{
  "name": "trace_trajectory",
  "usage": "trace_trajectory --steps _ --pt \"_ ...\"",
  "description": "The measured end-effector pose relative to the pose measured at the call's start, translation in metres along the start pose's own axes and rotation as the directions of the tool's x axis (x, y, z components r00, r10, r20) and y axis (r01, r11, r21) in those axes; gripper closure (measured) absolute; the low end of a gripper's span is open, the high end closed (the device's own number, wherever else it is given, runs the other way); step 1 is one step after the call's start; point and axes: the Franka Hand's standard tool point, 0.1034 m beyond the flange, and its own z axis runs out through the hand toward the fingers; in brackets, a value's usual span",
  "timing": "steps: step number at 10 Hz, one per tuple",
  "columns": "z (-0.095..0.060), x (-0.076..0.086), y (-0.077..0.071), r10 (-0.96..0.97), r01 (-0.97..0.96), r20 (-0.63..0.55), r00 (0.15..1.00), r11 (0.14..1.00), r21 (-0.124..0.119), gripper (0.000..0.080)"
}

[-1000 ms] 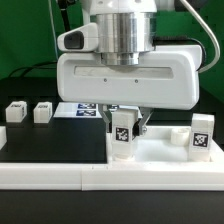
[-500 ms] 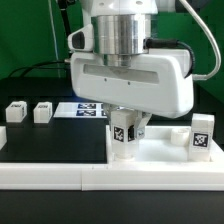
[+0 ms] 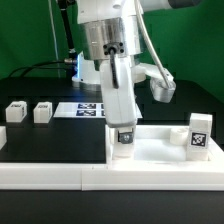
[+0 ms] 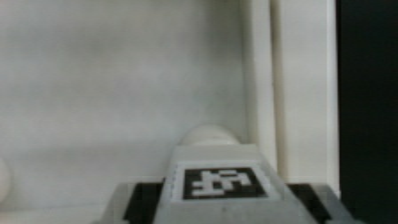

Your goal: Assemble square table

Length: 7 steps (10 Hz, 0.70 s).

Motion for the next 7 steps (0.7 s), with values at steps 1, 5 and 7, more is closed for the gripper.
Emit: trace_trajectory --steps 1,5,7 --pt "-0.0001 -0.0004 -0.0003 -0.040 0.040 -0.007 0.999 0.999 0.002 0.0413" --pt "-0.0032 -0.0030 -0.0032 -0.497 0.497 -0.035 0.867 0.868 0.000 0.0154" --pt "-0.0031 -0.0011 -0.0031 -0.620 0.620 -0.039 0.784 0.785 -0.011 0.0150"
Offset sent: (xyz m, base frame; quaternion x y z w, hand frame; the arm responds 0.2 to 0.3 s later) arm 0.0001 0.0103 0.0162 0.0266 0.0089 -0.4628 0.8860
